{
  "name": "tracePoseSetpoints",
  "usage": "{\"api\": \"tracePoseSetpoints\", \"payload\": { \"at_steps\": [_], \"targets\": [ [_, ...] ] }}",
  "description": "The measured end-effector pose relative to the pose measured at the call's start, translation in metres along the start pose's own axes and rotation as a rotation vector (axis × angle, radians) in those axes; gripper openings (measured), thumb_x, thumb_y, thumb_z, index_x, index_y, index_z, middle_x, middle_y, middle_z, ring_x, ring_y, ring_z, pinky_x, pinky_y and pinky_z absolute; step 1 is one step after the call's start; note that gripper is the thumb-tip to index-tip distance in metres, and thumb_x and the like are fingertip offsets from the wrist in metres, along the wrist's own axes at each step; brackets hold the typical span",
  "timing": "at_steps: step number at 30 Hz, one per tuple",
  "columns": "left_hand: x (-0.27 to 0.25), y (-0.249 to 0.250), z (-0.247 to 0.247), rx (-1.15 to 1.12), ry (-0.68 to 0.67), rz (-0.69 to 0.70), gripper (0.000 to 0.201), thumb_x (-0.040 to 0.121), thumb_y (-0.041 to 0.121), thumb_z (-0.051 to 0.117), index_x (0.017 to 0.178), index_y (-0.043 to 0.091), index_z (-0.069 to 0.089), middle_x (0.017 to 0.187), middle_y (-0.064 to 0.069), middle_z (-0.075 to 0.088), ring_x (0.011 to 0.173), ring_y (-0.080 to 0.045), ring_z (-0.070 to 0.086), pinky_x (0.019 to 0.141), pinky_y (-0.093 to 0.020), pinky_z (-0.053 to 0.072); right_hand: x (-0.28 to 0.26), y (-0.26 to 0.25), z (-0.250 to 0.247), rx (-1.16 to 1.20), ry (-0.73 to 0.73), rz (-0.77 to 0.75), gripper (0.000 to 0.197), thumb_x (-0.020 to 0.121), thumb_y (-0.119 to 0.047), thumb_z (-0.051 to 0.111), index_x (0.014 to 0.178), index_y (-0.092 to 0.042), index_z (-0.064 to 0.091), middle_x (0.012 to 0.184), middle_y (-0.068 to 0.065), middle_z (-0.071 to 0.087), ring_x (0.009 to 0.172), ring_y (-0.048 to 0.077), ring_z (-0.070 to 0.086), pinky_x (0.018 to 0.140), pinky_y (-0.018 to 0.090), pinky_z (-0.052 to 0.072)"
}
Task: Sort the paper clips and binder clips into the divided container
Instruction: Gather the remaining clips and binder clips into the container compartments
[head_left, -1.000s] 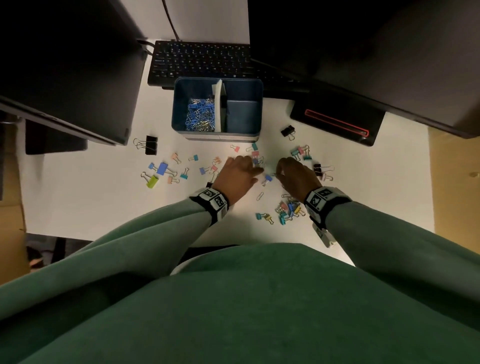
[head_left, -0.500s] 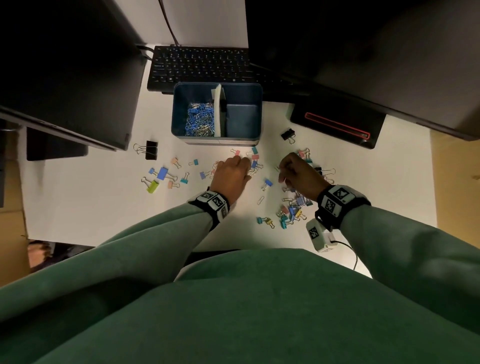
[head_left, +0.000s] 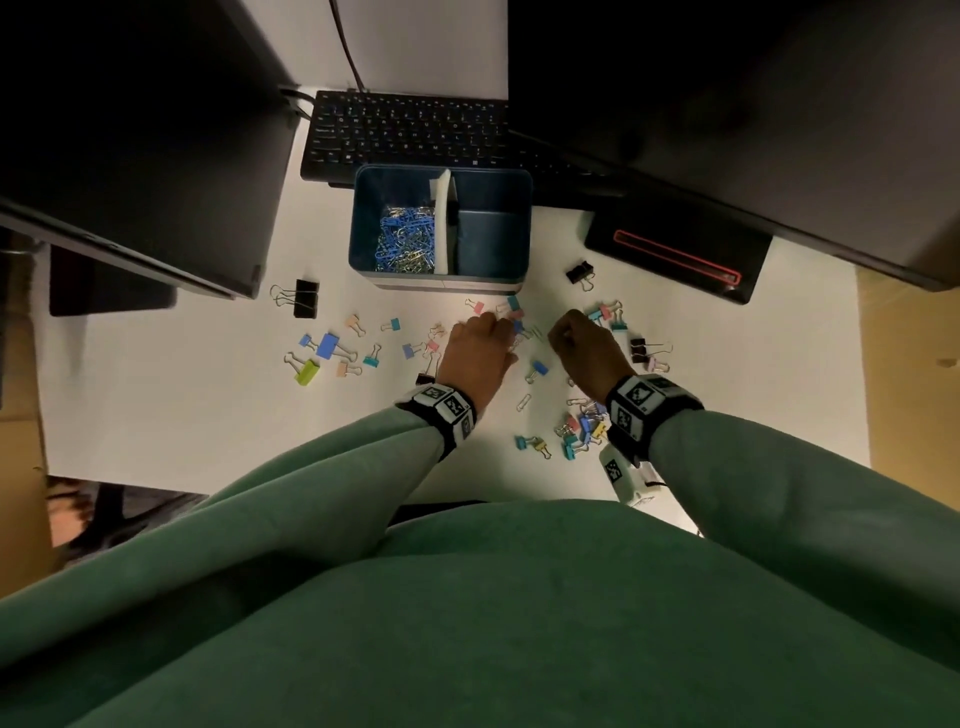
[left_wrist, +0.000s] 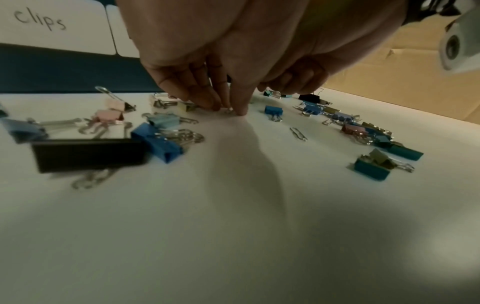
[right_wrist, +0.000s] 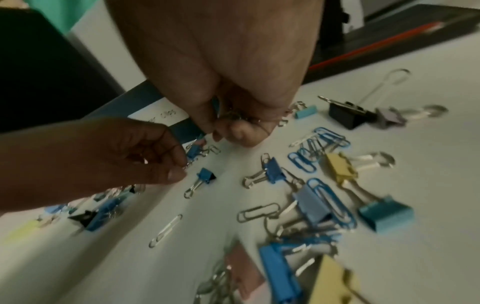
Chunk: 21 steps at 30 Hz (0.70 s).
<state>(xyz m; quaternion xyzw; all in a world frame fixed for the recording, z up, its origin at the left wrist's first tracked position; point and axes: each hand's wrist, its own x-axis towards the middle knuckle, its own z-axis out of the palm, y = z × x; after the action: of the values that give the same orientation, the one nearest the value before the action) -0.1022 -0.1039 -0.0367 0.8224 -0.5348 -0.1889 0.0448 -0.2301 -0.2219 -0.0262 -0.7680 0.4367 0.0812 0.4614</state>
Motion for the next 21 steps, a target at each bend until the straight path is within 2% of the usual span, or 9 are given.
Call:
{"api": "tracePoseSetpoints", "payload": {
  "at_steps": [3,7,11,14,18,21],
  "targets": [
    [0.002,0.004,0.004,0.025,-0.022,-0.006,0.026,0.097,0.023,0.049,0.118,0.009,0.056,0.109,-0.01,0.06,0.099,-0.027,0.056,0.094,-0.04,0.04,0.007,-0.013,0.007,-0.177,0.067,-0.056,0.018,0.098,-0.025,0.049,0.105,-0.009,0.052,0.096,0.01,0.063,0.083,0.026,0.06,0.074,0.04,0.051],
    [-0.004,-0.003,0.003,0.046,-0.018,0.006,0.022,0.098,0.023,0.047,0.112,0.008,0.056,0.107,-0.01,0.059,0.097,-0.025,0.056,0.089,-0.035,0.041,0.013,-0.016,0.014,-0.271,0.072,-0.08,0.024,0.094,-0.023,0.058,0.111,-0.008,0.051,0.102,0.008,0.058,0.084,0.023,0.055,0.069,0.032,0.042],
    [-0.01,-0.009,0.004,0.068,-0.015,0.023,0.026,0.099,0.024,0.043,0.115,0.006,0.054,0.111,-0.011,0.057,0.1,-0.026,0.054,0.087,-0.035,0.041,0.015,-0.014,0.017,-0.352,0.067,-0.076,0.025,0.092,-0.02,0.06,0.11,-0.005,0.052,0.107,0.014,0.061,0.092,0.032,0.062,0.072,0.036,0.048],
    [-0.012,-0.011,0.002,0.047,-0.011,0.038,0.026,0.1,0.024,0.041,0.114,0.007,0.054,0.111,-0.01,0.058,0.099,-0.026,0.055,0.087,-0.035,0.041,0.014,-0.015,0.02,-0.41,0.061,-0.08,0.026,0.09,-0.017,0.062,0.11,-0.006,0.051,0.105,0.013,0.061,0.09,0.032,0.064,0.073,0.037,0.051],
    [-0.017,-0.015,-0.022,-0.149,0.015,0.01,0.017,0.097,0.019,0.044,0.102,0.008,0.056,0.097,-0.01,0.064,0.085,-0.028,0.061,0.081,-0.037,0.048,0.011,-0.023,0.018,-0.475,0.009,-0.058,0.026,0.09,-0.012,0.058,0.113,-0.003,0.05,0.11,0.016,0.06,0.096,0.036,0.063,0.075,0.036,0.046],
    [-0.021,-0.028,-0.054,-0.369,0.116,-0.058,0.01,0.095,0.017,0.049,0.091,0.01,0.055,0.082,-0.003,0.066,0.067,-0.022,0.062,0.064,-0.03,0.051,0.01,-0.023,0.009,-0.417,-0.011,-0.006,0.022,0.094,-0.015,0.051,0.112,-0.001,0.051,0.11,0.018,0.061,0.099,0.037,0.062,0.073,0.034,0.041]
  ]
}}
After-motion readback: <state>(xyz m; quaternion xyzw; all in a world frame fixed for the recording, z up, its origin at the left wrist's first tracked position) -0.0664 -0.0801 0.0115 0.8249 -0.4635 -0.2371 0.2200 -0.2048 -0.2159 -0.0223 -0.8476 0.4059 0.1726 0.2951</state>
